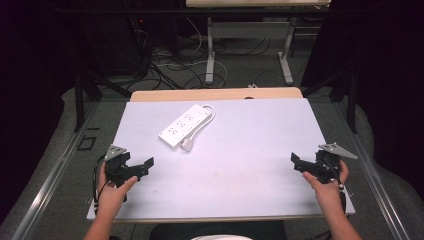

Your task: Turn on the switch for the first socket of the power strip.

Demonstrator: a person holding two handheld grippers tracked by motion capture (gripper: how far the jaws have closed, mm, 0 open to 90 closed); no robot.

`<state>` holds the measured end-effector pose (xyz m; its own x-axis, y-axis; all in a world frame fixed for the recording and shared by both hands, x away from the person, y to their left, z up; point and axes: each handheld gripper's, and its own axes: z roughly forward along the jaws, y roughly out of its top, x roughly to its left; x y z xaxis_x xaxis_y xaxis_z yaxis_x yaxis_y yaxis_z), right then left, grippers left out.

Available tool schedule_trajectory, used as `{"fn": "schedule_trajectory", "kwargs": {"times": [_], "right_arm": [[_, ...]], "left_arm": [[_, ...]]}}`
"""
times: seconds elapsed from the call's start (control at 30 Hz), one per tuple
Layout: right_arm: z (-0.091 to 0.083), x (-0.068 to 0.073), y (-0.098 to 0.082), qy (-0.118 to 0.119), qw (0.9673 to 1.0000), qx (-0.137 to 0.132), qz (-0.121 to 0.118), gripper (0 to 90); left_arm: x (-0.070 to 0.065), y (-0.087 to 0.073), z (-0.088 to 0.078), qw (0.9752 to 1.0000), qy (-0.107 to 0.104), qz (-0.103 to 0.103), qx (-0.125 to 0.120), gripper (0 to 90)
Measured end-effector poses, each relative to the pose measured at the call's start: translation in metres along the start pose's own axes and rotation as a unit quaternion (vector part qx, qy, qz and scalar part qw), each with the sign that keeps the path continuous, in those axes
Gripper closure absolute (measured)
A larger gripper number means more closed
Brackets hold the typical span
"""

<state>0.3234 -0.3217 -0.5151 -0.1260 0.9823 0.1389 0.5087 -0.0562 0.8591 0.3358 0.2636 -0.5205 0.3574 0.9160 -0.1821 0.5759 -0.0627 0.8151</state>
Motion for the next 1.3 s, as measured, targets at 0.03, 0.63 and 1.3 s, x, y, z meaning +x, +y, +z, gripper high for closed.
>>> {"fn": "schedule_trajectory", "kwargs": {"times": [0.03, 0.63, 1.3], "right_arm": [[0.000, -0.001, -0.001, 0.000, 1.0000, 0.001, -0.002, 0.0], [0.000, 0.008, -0.002, 0.001, 0.9996, -0.011, -0.026, 0.0], [-0.002, 0.013, -0.003, 0.004, 0.9995, -0.019, -0.025, 0.0]], "left_arm": [[-0.001, 0.000, 0.000, 1.0000, 0.000, 0.000, -0.001, 2.3], [-0.015, 0.015, -0.010, 0.9993, 0.000, 0.029, -0.023, 10.2], [-0.040, 0.071, -0.002, 0.9979, -0.013, 0.063, 0.002, 20.2]]}}
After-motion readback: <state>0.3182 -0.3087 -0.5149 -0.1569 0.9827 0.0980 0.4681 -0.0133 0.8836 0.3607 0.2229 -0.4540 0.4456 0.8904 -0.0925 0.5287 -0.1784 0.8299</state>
